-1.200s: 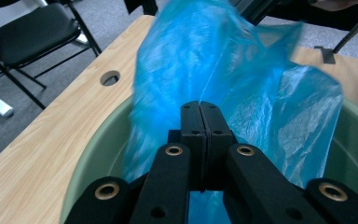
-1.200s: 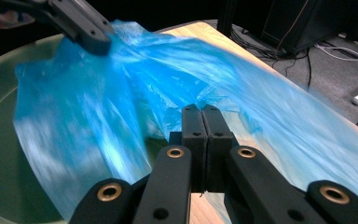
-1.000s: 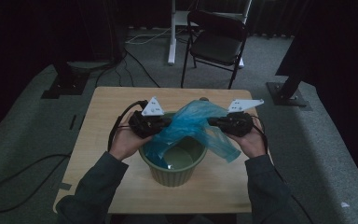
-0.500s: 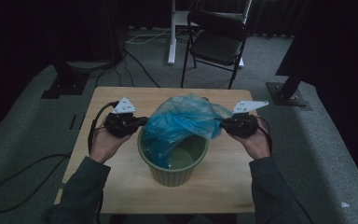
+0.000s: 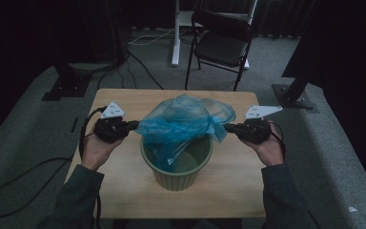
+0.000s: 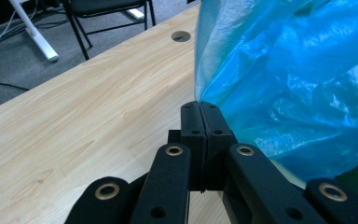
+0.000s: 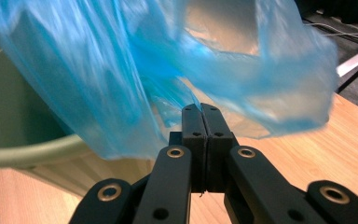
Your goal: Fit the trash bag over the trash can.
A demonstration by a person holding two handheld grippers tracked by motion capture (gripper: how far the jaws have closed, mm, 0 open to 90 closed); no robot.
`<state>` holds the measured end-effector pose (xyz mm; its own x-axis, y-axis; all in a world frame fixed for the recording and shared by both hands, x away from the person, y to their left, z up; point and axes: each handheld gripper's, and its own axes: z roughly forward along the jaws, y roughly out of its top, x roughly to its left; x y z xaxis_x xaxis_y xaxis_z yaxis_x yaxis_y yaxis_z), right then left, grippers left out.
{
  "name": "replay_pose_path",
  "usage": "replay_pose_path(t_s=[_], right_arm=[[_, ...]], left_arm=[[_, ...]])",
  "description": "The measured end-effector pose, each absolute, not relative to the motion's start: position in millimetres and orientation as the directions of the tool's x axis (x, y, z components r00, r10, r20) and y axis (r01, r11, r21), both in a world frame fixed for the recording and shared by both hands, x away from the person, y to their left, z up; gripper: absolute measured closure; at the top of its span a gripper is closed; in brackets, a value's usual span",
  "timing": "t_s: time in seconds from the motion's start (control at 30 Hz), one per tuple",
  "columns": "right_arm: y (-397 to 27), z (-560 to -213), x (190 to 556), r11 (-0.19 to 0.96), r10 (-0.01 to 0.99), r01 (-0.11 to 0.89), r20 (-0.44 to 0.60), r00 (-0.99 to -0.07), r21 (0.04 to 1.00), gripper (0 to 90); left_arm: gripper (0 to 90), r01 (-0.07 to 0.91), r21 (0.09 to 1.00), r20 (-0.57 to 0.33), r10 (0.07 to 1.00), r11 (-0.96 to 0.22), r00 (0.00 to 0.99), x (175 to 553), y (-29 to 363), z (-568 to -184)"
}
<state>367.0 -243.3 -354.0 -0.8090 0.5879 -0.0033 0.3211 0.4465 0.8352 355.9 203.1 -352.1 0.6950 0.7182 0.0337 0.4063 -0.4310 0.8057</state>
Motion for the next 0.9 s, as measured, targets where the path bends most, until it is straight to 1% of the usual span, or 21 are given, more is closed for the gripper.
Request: replay_pose_path(t_s=[0.47, 0.67, 0.73, 0.83, 0.9], right_arm=[[-262, -361, 356, 0.453, 0.597, 0.344, 0.007, -0.802, 0.822, 89.7], [-261, -366, 348, 0.464, 0.552, 0.333, 0.025, -0.833, 0.821, 89.4], [-258, -368, 346, 0.478, 0.535, 0.328, 0.027, -0.845, 0.815, 85.2], [-254, -368, 344, 0.48, 0.518, 0.312, 0.021, -0.855, 0.82, 73.0], [-253, -365, 343, 0.461, 0.524, 0.299, 0.016, -0.852, 0.836, 68.0]], left_arm=[[89.2, 0.436, 0.802, 0.011, 0.74, -0.408, 0.673, 351, 218, -362], [88.9, 0.425, 0.805, -0.002, 0.716, -0.413, 0.698, 342, 215, -367], [88.3, 0.421, 0.806, -0.007, 0.705, -0.415, 0.709, 339, 213, -369], [86.6, 0.411, 0.807, -0.003, 0.692, -0.425, 0.722, 335, 210, -372], [84.0, 0.407, 0.807, -0.001, 0.688, -0.428, 0.726, 332, 210, -372]])
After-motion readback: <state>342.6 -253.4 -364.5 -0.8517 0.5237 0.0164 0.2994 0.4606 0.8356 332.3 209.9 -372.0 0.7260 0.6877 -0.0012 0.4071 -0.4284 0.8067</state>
